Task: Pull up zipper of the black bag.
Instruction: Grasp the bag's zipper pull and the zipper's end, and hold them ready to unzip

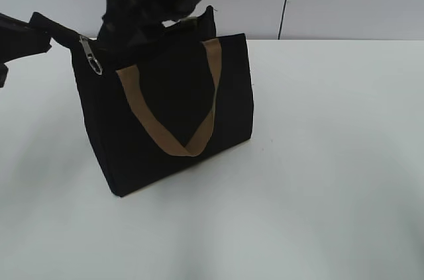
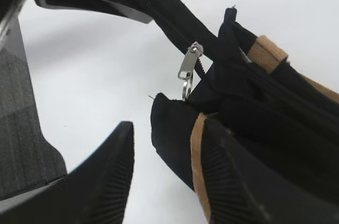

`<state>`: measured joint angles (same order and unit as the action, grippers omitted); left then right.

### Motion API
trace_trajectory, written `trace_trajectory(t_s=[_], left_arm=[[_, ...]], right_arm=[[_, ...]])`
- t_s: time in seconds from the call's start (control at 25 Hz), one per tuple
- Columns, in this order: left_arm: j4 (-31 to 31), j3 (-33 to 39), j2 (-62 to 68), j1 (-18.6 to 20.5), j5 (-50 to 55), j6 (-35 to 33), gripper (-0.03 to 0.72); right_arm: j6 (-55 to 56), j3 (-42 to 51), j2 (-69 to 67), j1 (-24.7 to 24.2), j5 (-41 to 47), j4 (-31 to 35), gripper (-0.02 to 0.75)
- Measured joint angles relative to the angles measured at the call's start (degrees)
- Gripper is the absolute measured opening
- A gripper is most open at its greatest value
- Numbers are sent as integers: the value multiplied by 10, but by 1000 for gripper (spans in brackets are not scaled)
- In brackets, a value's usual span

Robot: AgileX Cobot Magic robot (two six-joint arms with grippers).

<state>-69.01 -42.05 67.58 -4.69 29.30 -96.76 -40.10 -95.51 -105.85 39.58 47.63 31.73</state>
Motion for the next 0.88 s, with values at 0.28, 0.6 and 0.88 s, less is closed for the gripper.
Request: trace_trajectory(t_s=[0.28, 0.6, 0.88], left_arm=[[0, 0, 0, 0, 1, 0, 23], [0, 0, 0, 0, 1, 0, 23], [0, 0, 0, 0, 1, 0, 23]], right_arm=[[-44, 0, -44, 1, -40, 14, 290], [-45, -1, -45, 1, -56, 69, 290], [-57, -2, -72, 21, -57, 69, 290]])
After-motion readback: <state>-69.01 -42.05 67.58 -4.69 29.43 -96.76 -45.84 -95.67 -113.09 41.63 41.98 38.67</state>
